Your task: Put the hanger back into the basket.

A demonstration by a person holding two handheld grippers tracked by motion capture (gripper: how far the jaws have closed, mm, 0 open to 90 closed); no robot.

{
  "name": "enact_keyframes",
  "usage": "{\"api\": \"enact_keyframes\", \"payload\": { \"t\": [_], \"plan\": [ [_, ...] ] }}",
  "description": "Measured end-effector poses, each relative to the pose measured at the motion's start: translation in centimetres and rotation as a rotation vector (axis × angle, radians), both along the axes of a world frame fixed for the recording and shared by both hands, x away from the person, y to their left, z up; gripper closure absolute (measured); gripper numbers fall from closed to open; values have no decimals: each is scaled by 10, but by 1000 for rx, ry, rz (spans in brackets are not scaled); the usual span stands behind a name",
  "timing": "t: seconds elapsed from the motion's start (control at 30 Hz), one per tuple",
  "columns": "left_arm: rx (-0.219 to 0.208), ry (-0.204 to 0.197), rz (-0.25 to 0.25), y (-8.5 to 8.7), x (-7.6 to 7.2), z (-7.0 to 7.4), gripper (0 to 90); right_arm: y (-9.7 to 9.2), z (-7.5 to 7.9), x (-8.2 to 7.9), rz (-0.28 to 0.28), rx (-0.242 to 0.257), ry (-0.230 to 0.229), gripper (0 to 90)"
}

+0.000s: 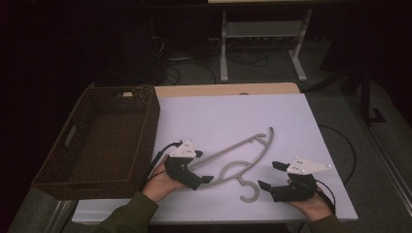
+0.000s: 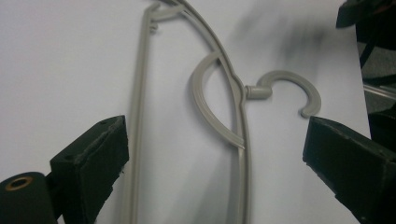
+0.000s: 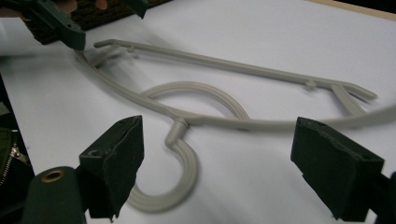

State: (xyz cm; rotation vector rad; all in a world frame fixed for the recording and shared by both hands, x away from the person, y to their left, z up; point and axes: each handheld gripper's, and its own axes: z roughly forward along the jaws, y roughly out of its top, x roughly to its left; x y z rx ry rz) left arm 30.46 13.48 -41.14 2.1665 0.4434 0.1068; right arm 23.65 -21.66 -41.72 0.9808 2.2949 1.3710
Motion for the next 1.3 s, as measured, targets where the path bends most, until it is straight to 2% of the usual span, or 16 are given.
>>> {"api": "enact_keyframes", "payload": {
  "t": [0.07, 0.17, 0.3, 0.4, 0.57, 0.8, 1.1, 1.3],
  "plan": [
    [16, 4, -14, -3, 0, -3, 80, -6, -1, -2, -12, -3, 4, 162],
    [31, 18, -39, -9, -2, -8, 143, -13, -2, 0, -47, 0, -4, 154],
    [66, 31, -58, -17, -5, -16, 162, -15, -4, 3, -55, -5, -3, 154],
    [98, 30, -69, -22, -6, -20, 232, -14, -4, 3, -52, -11, -2, 154],
    [143, 20, -91, -27, -7, -23, 408, -13, -4, 4, -51, -18, -6, 155],
    [167, 21, -107, -32, -8, -27, 580, -14, -5, 5, -58, -20, -7, 154],
    [233, 13, -130, -35, -8, -29, 680, -14, -5, 5, -62, -23, -11, 154],
    [234, 5, -130, -36, -9, -30, 726, -15, -4, 5, -73, -15, -15, 154]
  ]
}}
